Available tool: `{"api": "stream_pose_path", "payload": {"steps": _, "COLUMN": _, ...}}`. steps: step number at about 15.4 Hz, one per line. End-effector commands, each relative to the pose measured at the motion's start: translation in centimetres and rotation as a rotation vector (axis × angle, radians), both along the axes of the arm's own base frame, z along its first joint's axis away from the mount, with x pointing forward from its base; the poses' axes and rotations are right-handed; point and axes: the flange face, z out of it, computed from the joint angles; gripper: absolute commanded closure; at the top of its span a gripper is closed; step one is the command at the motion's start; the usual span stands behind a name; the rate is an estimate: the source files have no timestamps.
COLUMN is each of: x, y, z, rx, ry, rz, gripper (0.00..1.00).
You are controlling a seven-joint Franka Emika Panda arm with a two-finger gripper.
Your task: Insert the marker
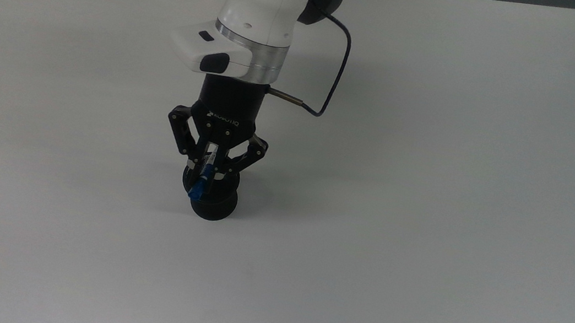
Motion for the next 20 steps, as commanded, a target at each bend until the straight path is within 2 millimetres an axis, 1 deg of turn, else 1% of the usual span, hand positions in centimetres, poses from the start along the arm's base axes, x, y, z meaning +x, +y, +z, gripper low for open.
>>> {"api": "stream_pose_path", "payload": {"steps": 1, "x": -0.1, "y": -0.8, "z": -1.4, "rx": 0.027, "ry": -0.083, "rz": 0.005, "gripper": 0.97}}
{"api": "stream_pose_path", "payload": {"steps": 3, "x": 0.1, "y": -1.2, "z": -2.5, "rx": 0.048, "ry": -0.125, "rz": 0.016, "gripper": 0.97}}
{"api": "stream_pose_path", "payload": {"steps": 7, "x": 0.4, "y": -1.5, "z": -4.1, "rx": 0.052, "ry": -0.119, "rz": 0.017, "gripper": 0.97}}
{"api": "stream_pose_path", "payload": {"steps": 8, "x": 0.4, "y": -1.5, "z": -5.0, "rx": 0.049, "ry": -0.106, "rz": 0.018, "gripper": 0.96}}
{"api": "stream_pose_path", "payload": {"steps": 10, "x": 0.4, "y": -1.4, "z": -5.7, "rx": 0.035, "ry": -0.094, "rz": 0.027, "gripper": 0.9}}
{"api": "stream_pose_path", "payload": {"steps": 11, "x": 0.3, "y": -1.4, "z": -6.0, "rx": 0.033, "ry": -0.088, "rz": 0.028, "gripper": 0.8}}
{"api": "stream_pose_path", "payload": {"steps": 12, "x": 0.2, "y": -1.3, "z": -6.1, "rx": 0.034, "ry": -0.086, "rz": 0.029, "gripper": 0.68}}
{"api": "stream_pose_path", "payload": {"steps": 13, "x": 0.1, "y": -1.2, "z": -6.2, "rx": 0.034, "ry": -0.083, "rz": 0.03, "gripper": 0.59}}
{"api": "stream_pose_path", "payload": {"steps": 14, "x": 0.1, "y": -1.1, "z": -6.3, "rx": 0.034, "ry": -0.081, "rz": 0.03, "gripper": 0.41}}
{"api": "stream_pose_path", "payload": {"steps": 15, "x": 0.1, "y": -0.8, "z": -6.1, "rx": 0.038, "ry": -0.083, "rz": 0.031, "gripper": 0.3}}
{"api": "stream_pose_path", "payload": {"steps": 16, "x": 0.0, "y": -0.5, "z": -5.8, "rx": 0.045, "ry": -0.088, "rz": 0.028, "gripper": 0.25}}
{"api": "stream_pose_path", "payload": {"steps": 19, "x": 0.0, "y": 0.0, "z": -5.0, "rx": 0.062, "ry": -0.104, "rz": 0.015, "gripper": 0.23}}
{"api": "stream_pose_path", "payload": {"steps": 20, "x": 0.0, "y": 0.6, "z": -4.8, "rx": 0.065, "ry": -0.105, "rz": 0.022, "gripper": 0.2}}
